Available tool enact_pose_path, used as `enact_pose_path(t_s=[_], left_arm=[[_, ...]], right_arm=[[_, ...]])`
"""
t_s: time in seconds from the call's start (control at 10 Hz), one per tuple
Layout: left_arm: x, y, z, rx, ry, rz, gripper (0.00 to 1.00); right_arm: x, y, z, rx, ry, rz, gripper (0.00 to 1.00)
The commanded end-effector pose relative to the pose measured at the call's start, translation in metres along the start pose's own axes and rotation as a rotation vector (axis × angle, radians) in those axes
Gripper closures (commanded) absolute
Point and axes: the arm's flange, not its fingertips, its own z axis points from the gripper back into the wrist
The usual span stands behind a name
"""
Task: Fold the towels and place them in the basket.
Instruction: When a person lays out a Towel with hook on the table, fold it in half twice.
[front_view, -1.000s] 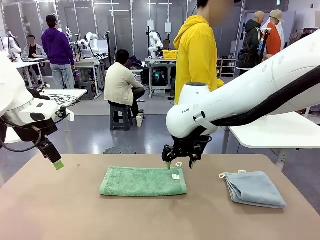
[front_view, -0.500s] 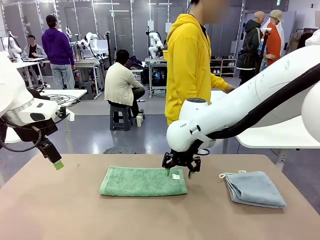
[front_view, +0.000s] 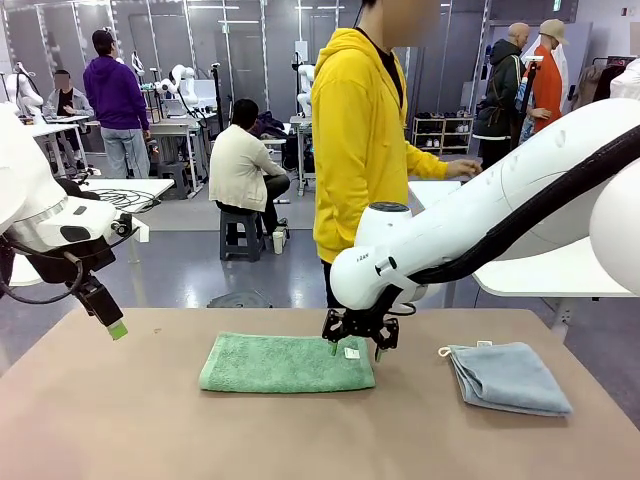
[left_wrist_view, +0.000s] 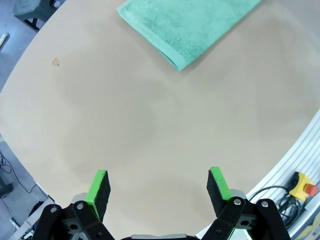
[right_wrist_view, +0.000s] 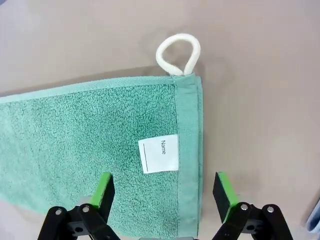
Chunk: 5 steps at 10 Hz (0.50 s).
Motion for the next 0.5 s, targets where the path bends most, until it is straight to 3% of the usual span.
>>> enact_pose_path(t_s=[0.0, 0.4], left_arm=[[0.0035, 0.0023, 0.0016, 0.01, 0.011, 0.009, 0.02], [0.0035, 0.0023, 0.0016, 0.01, 0.011, 0.009, 0.02]], right_arm=[[0.0067, 0.0088, -0.0067, -0.008, -0.014, -0.042, 0.0], [0.0141, 0.0066, -0.0162, 0.001, 0.011, -0.034, 0.0]])
